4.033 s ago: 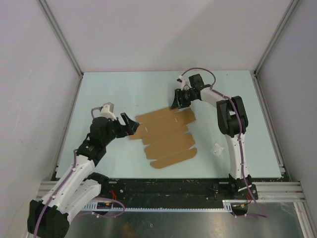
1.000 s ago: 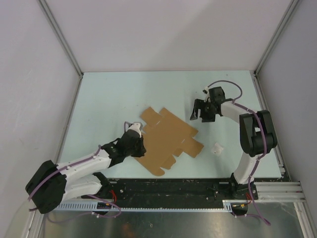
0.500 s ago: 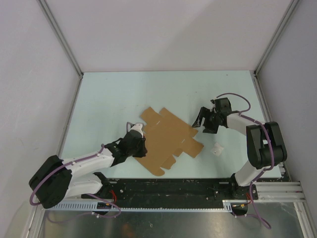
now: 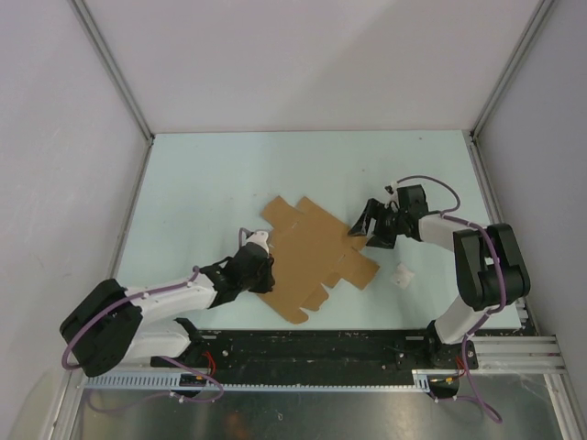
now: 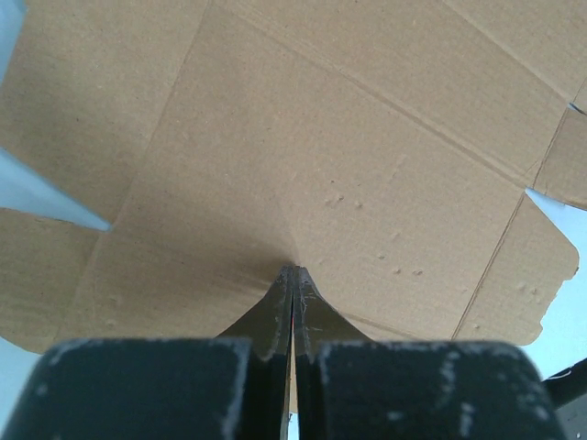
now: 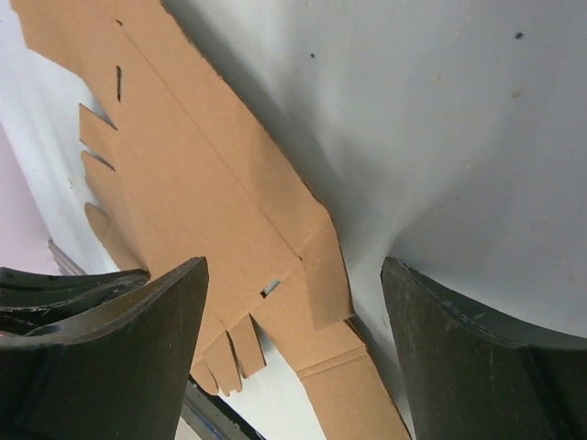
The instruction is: Fold the paper box
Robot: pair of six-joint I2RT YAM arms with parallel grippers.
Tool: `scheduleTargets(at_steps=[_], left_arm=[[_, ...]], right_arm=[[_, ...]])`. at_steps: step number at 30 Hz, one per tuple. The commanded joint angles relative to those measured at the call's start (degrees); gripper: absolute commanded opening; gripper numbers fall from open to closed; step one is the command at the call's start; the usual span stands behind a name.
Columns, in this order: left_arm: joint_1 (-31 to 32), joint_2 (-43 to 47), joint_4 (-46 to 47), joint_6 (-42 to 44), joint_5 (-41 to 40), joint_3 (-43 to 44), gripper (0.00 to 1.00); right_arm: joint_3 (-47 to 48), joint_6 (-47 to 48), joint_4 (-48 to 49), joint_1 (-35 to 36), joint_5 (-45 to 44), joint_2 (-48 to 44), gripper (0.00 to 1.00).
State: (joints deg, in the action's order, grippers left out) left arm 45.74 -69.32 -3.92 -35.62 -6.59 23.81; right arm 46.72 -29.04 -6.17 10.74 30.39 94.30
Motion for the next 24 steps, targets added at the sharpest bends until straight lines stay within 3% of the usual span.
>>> scheduleTargets(at_steps=[1,16,20,24], left_arm=[[0.85,-2.22,-0.21,-0.77,-0.71,-0.87,0.0],[1.2,-2.84,-0.21,-0.42,-1.14,-1.75,0.0],[1.2,-3.1,-0.21,-0.16,-1.06,-1.66,0.0],[1.2,-3.19,-0.21,0.02,-1.23,-1.67,0.0]], right_arm=[[-0.58,-0.93,5.2,-0.11,3.88,2.29,0.82],[-0.32,-7.7,28.13,-2.57,16.0,13.27,0.82],[2.75,-6.04,28.15,-1.08,18.65,15.3,0.8],[6.79,-0.25,19.83,1.73,15.77,15.39,0.78]])
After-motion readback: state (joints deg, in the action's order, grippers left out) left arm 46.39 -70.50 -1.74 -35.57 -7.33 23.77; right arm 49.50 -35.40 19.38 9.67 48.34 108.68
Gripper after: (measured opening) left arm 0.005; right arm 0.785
